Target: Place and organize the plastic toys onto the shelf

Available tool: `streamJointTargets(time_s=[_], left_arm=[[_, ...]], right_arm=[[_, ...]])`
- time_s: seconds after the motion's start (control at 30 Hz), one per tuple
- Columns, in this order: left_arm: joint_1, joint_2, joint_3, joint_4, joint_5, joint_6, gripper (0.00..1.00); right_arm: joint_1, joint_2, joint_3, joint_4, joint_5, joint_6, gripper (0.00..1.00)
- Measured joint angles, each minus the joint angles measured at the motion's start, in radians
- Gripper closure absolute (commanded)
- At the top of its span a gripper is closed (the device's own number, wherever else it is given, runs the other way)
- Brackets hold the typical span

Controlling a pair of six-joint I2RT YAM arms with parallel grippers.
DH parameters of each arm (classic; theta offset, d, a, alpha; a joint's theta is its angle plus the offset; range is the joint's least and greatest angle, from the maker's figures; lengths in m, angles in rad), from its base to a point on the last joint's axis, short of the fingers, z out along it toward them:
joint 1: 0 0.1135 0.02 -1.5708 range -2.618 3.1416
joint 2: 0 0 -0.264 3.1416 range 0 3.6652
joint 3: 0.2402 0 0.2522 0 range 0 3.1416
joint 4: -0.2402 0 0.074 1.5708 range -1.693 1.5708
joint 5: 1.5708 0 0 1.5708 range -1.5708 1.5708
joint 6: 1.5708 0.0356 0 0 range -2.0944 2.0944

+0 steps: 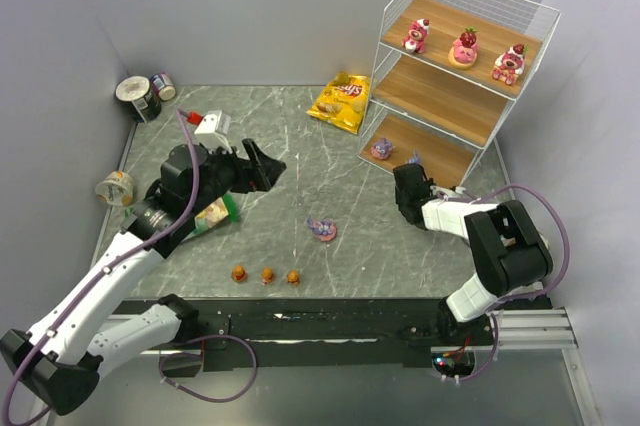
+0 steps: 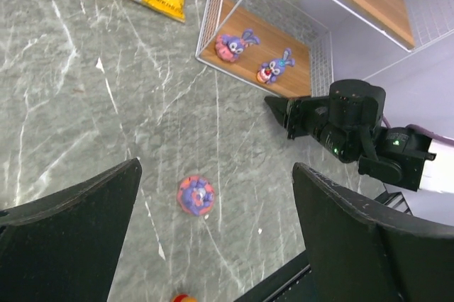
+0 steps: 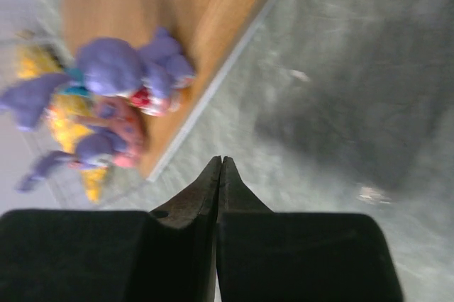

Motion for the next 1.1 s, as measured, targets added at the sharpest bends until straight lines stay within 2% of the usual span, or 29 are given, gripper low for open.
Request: streamJointTargets(time_s=[0.27, 0.47, 0.57, 0.93, 1.1], left_arm=[[0.003, -0.146, -0.008, -0.082, 0.007, 0.004, 0.04], [0.003, -0.385, -0.127, -0.13, -0.005, 0.015, 0.01], [0.003, -0.445, -0.183, -0.148, -0.016, 0.015, 0.0], [0.013, -0.401, -0.261, -0.213, -0.068, 0.016, 0.01], [0.056, -0.401, -0.261, -0.211, -0.061, 0.02, 0.01]], right_arm=[[0.039, 0.036, 0.027, 0.035, 0.121, 0.114, 1.0], [0.06, 0.037, 0.07, -0.005, 0.204, 0.13, 1.0], [0.065, 0.039, 0.129, -0.059, 0.234, 0.115, 1.0], [0.067, 0.113, 0.373, -0.355, 0.284, 0.025, 1.0], [0.067, 0.14, 0.456, -0.497, 0.289, -0.006, 1.0]])
